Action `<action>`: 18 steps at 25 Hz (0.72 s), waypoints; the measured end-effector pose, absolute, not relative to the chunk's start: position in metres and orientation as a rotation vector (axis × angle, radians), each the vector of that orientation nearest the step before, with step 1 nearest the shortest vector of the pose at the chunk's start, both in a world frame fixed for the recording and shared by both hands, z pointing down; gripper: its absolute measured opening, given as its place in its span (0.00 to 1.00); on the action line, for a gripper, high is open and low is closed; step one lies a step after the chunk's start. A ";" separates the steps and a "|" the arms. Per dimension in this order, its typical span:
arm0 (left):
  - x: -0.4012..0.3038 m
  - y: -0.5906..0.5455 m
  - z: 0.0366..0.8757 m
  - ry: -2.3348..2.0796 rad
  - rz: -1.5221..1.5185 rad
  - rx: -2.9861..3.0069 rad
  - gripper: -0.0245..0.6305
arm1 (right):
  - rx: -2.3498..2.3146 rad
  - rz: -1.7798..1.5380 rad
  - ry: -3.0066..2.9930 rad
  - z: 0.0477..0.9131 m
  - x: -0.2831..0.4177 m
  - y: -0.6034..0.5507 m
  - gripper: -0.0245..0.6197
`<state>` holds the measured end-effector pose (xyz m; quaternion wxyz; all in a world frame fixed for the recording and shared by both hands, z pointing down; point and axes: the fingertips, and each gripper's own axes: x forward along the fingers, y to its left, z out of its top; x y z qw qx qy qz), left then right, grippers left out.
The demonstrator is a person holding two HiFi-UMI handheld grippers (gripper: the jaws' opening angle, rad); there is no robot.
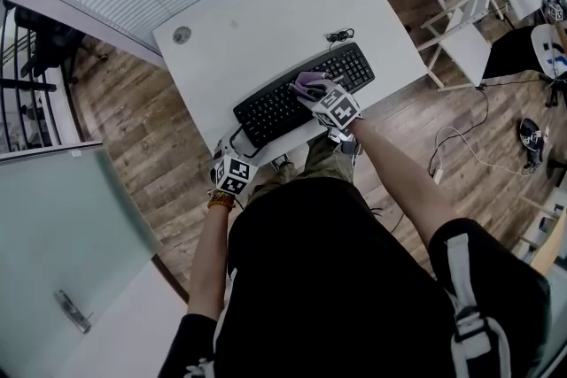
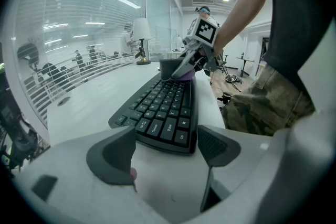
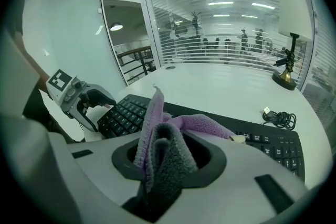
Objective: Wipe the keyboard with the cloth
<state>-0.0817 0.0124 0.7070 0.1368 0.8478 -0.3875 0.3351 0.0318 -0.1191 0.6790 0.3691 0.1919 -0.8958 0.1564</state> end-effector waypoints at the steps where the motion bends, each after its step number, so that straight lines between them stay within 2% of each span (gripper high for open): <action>1: -0.082 0.013 0.708 -1.121 0.969 2.453 0.60 | 0.495 0.405 -2.299 0.679 0.032 -0.119 0.23; 18: -0.081 0.012 0.708 -1.124 0.960 2.453 0.60 | 0.447 0.408 -2.312 0.679 0.015 -0.107 0.23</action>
